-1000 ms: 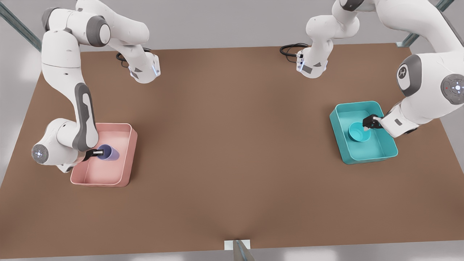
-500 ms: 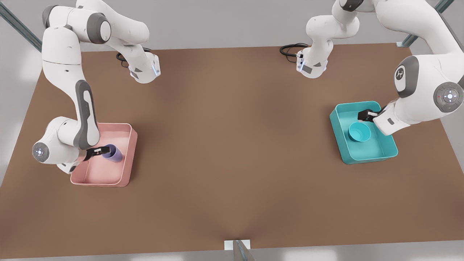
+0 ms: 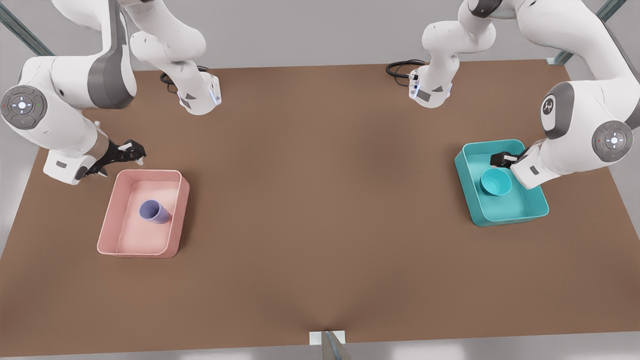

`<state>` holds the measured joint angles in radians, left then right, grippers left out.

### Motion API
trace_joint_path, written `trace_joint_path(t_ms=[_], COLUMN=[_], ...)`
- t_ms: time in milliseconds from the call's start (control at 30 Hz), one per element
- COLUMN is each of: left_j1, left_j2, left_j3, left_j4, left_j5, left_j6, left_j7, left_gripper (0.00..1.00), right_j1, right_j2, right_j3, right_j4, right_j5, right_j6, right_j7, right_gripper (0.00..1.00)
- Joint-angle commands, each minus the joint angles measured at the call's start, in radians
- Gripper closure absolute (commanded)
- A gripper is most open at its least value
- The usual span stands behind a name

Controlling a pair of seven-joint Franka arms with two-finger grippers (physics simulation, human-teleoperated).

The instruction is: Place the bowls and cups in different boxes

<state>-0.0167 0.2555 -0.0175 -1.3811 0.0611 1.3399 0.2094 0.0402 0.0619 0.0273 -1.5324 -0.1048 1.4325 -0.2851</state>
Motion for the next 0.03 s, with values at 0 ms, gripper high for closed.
trace_joint_path(t_ms=[0], left_j1=[0.0], left_j2=[-0.002], left_j3=[-0.001], left_j4=[0.001], left_j5=[0.002], left_j6=[-0.012], left_j7=[-0.005], left_gripper=[0.0], right_j1=[-0.028], right_j2=[-0.007], right_j3=[0.003], right_j4=[-0.002], right_j5=[-0.027], right_j6=[-0.103], right_j7=[0.389], right_gripper=[0.0])
